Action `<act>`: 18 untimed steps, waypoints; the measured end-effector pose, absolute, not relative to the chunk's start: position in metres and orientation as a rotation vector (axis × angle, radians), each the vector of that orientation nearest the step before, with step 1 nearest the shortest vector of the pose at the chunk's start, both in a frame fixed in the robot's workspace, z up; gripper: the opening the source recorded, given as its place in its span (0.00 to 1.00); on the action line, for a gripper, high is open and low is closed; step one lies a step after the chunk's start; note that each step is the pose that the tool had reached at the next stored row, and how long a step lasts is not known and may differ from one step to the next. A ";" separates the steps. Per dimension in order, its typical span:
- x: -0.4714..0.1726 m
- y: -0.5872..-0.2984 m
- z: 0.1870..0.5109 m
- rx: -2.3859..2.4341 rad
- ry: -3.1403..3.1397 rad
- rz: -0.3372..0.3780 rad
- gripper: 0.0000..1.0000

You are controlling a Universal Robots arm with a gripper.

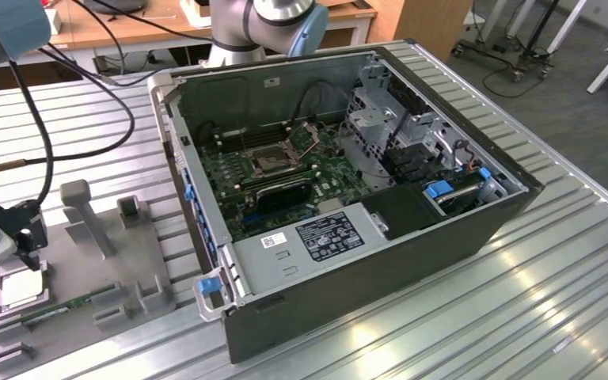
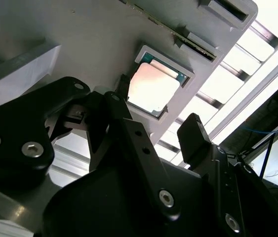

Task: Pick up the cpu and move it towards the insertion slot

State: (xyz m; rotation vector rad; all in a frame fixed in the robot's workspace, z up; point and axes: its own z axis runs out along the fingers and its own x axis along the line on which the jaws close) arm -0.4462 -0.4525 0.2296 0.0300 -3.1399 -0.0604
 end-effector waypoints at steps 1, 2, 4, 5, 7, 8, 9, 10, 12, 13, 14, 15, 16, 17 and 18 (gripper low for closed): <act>-0.446 -0.452 0.230 0.030 -3.140 -0.060 0.66; -0.446 -0.452 0.230 0.030 -3.140 -0.060 0.66; -0.446 -0.452 0.229 0.030 -3.140 -0.061 0.66; -0.446 -0.452 0.229 0.030 -3.140 -0.061 0.66; -0.446 -0.452 0.229 0.030 -3.140 -0.060 0.66; -0.446 -0.452 0.229 0.030 -3.140 -0.061 0.66; -0.446 -0.452 0.229 0.030 -3.140 -0.061 0.66; -0.446 -0.452 0.228 0.030 -3.140 -0.061 0.66; -0.446 -0.452 0.227 0.030 -3.140 -0.061 0.66; -0.446 -0.452 0.226 0.030 -3.140 -0.060 0.66; -0.446 -0.452 0.225 0.030 -3.140 -0.061 0.66; -0.446 -0.452 0.224 0.030 -3.140 -0.061 0.66; -0.446 -0.452 0.223 0.030 -3.140 -0.061 0.66; -0.446 -0.452 0.222 0.030 -3.140 -0.061 0.66; -0.446 -0.452 0.221 0.030 -3.140 -0.060 0.66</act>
